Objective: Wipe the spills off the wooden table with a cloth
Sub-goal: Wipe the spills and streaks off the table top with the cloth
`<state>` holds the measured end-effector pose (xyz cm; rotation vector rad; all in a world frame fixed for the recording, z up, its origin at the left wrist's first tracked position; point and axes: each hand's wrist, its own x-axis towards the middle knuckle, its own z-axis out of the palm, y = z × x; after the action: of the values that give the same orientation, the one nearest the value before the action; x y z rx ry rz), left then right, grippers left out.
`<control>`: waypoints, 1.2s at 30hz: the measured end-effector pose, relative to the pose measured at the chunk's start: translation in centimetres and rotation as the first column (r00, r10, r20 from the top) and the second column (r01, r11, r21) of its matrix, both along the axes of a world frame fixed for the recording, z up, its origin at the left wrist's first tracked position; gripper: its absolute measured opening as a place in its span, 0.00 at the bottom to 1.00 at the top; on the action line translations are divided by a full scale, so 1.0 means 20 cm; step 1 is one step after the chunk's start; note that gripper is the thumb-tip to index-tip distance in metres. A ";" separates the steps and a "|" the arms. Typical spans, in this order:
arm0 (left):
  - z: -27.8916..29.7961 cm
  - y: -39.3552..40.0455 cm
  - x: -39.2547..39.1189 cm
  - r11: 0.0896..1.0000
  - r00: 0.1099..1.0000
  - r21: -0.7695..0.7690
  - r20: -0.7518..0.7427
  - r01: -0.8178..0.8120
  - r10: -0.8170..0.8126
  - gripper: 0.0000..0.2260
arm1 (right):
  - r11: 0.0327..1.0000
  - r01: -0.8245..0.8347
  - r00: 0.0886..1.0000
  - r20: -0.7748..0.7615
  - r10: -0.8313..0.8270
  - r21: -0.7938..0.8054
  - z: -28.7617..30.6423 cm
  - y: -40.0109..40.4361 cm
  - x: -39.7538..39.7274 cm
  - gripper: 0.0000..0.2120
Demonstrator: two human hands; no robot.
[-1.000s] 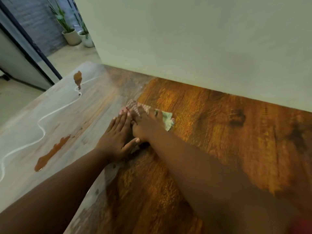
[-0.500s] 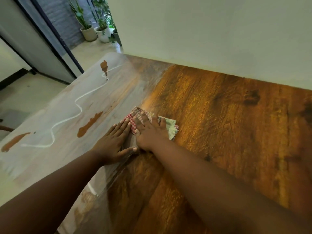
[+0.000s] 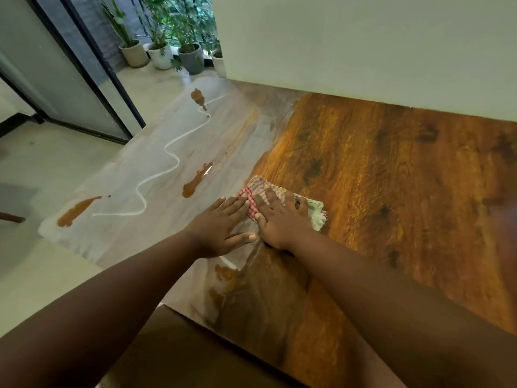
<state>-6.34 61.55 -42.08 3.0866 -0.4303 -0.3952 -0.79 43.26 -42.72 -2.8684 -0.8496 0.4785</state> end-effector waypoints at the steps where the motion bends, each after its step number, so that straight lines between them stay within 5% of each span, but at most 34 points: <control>1: 0.00 0.02 -0.03 1.000 1.000 -0.007 -0.008 0.015 -0.015 0.41 | 1.000 0.013 1.000 0.003 -0.013 -0.007 0.00 0.01 -0.04 0.27; 7: 0.02 0.11 -0.22 0.992 0.998 -0.112 0.009 0.065 -0.064 0.41 | 0.998 0.057 0.998 0.011 -0.057 -0.030 0.00 0.07 -0.30 0.28; 13: 0.10 0.16 -0.31 0.969 0.968 -0.056 0.083 0.242 -0.237 0.41 | 0.998 0.051 0.999 -0.010 -0.051 -0.035 0.01 0.09 -0.47 0.28; 19: 0.22 0.20 -0.36 0.892 0.899 -0.132 0.141 0.433 -0.415 0.28 | 1.000 0.014 0.998 -0.059 -0.014 -0.005 0.00 0.10 -0.62 0.27; 24: 0.23 0.29 -0.35 0.913 0.902 -0.084 0.210 0.400 -0.376 0.18 | 0.999 -0.041 0.998 -0.058 0.040 -0.015 0.03 0.11 -0.75 0.27; 29: 0.12 0.36 -0.29 0.983 0.979 0.003 0.092 0.183 -0.183 0.34 | 0.997 -0.053 0.998 -0.031 0.051 -0.053 0.15 0.10 -0.89 0.25; 36: 0.07 0.51 -0.06 0.972 0.962 0.028 0.136 0.235 -0.236 0.36 | 0.982 0.008 1.000 0.019 -0.004 -0.189 0.14 0.14 -0.92 0.23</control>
<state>-7.57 71.82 -40.58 3.0927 -0.8062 -0.1838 -19.12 46.15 -39.92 -3.0509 -0.8409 0.5622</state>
